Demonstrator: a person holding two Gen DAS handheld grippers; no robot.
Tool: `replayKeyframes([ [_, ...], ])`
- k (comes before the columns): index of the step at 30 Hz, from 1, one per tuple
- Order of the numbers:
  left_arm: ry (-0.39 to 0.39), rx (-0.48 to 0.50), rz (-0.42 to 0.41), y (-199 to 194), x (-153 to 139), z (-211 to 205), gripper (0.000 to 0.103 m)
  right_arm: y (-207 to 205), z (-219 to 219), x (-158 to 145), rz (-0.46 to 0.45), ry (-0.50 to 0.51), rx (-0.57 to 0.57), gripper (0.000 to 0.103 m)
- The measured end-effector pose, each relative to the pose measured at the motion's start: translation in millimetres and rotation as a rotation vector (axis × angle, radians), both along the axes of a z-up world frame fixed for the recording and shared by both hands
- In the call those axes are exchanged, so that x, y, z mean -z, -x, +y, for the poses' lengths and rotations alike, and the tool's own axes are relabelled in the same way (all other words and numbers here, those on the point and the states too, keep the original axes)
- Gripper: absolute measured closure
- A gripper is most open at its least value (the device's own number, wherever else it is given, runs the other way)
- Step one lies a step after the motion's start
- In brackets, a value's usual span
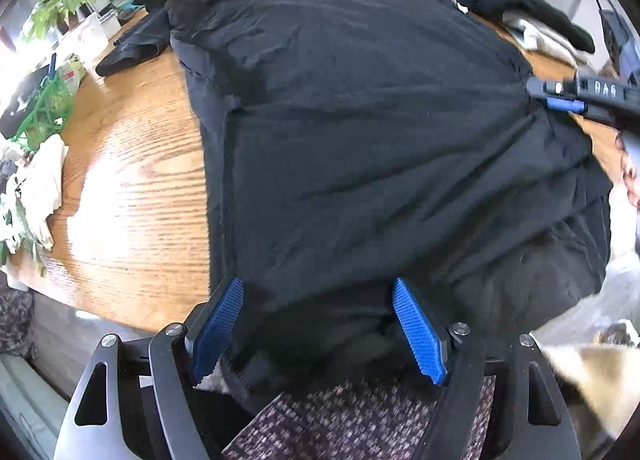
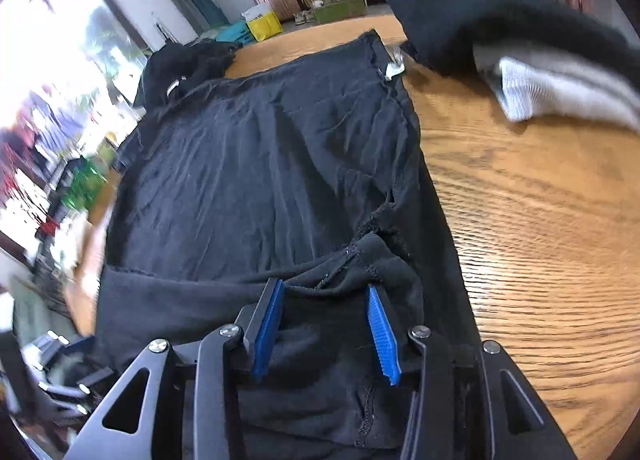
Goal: Fold clothes
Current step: 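Press the folded black shirt flat with the open left gripper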
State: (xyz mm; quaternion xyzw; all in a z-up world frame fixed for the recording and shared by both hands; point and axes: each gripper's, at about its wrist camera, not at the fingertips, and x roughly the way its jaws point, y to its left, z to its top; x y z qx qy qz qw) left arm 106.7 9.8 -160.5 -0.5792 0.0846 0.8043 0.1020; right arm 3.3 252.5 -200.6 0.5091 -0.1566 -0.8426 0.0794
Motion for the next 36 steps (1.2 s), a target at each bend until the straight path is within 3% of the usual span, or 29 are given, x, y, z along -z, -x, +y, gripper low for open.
replayKeyframes([
  [3,-0.106,-0.016,-0.003,7,-18,-7,0.025,-10,-7,-11,0.025,-0.009,-0.011,0.056],
  [6,-0.181,-0.026,0.041,25,-32,-1,0.025,-25,-24,-28,0.081,-0.05,-0.052,0.047],
  [12,-0.163,-0.088,0.056,85,-3,28,0.025,-40,-83,-24,0.091,-0.095,-0.199,0.046],
  [16,-0.09,-0.035,0.068,60,0,35,0.025,-46,-99,-3,0.019,-0.12,-0.263,0.045],
  [18,-0.051,0.027,0.09,44,3,33,0.025,-57,-98,-1,0.029,-0.173,-0.292,0.036],
  [19,-0.034,0.06,0.107,36,4,31,0.025,-61,-97,0,0.037,-0.191,-0.304,0.036],
  [22,-0.035,0.082,0.114,25,4,21,0.025,-71,-85,-1,0.03,-0.247,-0.319,0.034],
  [25,-0.047,0.056,0.094,31,-2,16,0.025,-69,-65,-6,0.004,-0.313,-0.265,0.032],
  [31,-0.136,0.039,0.126,53,-11,28,0.025,-54,-39,-31,0.097,-0.176,-0.162,0.029],
  [36,-0.141,0.022,0.124,59,-1,34,0.025,-25,-37,-17,0.076,-0.118,-0.142,0.029],
])
